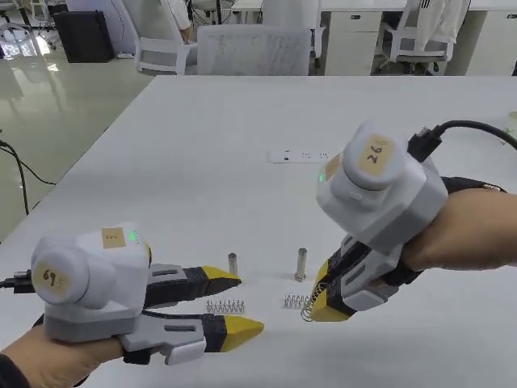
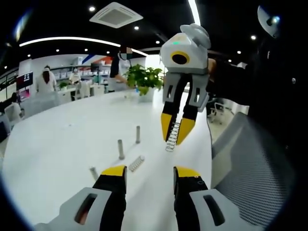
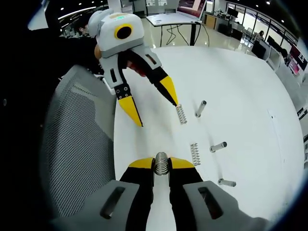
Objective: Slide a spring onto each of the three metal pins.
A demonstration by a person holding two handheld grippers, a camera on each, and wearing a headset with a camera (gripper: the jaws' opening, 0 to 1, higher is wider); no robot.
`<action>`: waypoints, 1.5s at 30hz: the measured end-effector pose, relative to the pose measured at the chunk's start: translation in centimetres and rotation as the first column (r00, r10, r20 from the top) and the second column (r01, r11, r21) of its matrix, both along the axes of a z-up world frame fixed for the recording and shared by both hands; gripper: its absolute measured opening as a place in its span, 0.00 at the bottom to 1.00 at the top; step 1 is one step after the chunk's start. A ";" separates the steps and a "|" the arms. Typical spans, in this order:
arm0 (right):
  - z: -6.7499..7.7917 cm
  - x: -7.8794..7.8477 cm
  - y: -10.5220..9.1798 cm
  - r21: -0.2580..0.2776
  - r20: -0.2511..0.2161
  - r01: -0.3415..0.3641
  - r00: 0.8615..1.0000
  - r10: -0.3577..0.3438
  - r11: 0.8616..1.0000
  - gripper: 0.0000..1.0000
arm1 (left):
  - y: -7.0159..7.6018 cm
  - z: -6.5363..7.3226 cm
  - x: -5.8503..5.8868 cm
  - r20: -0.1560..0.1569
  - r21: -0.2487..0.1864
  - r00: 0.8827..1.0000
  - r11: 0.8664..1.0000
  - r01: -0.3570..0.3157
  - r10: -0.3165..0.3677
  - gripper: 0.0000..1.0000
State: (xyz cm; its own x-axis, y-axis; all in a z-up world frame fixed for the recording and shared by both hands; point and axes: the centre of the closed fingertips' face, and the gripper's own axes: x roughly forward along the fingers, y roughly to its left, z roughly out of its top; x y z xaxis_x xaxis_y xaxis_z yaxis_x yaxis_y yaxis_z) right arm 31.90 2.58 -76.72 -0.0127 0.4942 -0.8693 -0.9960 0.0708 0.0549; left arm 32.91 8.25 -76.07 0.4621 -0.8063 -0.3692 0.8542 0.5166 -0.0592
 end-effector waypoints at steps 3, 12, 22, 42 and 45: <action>0.1 0.0 -0.1 0.001 0.001 0.003 1.000 -0.003 1.000 0.08 | 0.3 0.1 -0.1 0.004 0.003 1.000 1.000 -0.007 0.007 0.33; 0.1 0.2 -0.7 -0.001 0.005 0.012 1.000 -0.012 1.000 0.08 | 1.4 0.1 -0.2 0.004 0.008 0.999 0.999 -0.044 0.044 0.36; 0.2 0.6 -1.4 -0.004 0.008 0.026 1.000 -0.026 1.000 0.08 | 2.9 0.1 -0.3 -0.001 -0.003 0.995 0.995 -0.102 0.102 0.38; 1.0 2.0 -3.2 -0.009 0.023 0.075 0.997 -0.075 0.997 0.08 | 4.1 -0.7 -0.2 -0.008 -0.003 0.986 0.986 -0.165 0.165 0.48; 1.4 2.5 -3.6 -0.009 0.030 0.088 0.996 -0.088 0.996 0.08 | 4.1 -0.9 -0.3 -0.010 -0.002 0.985 0.986 -0.169 0.169 0.50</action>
State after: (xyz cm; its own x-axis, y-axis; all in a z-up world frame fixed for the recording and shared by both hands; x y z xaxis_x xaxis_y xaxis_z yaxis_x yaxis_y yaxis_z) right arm 34.40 -0.98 -75.34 0.0566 0.4836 -0.8734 -0.9870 0.1587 0.0239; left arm 32.60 12.34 -76.93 0.5885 -0.7179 -0.3719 0.7537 0.6536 -0.0692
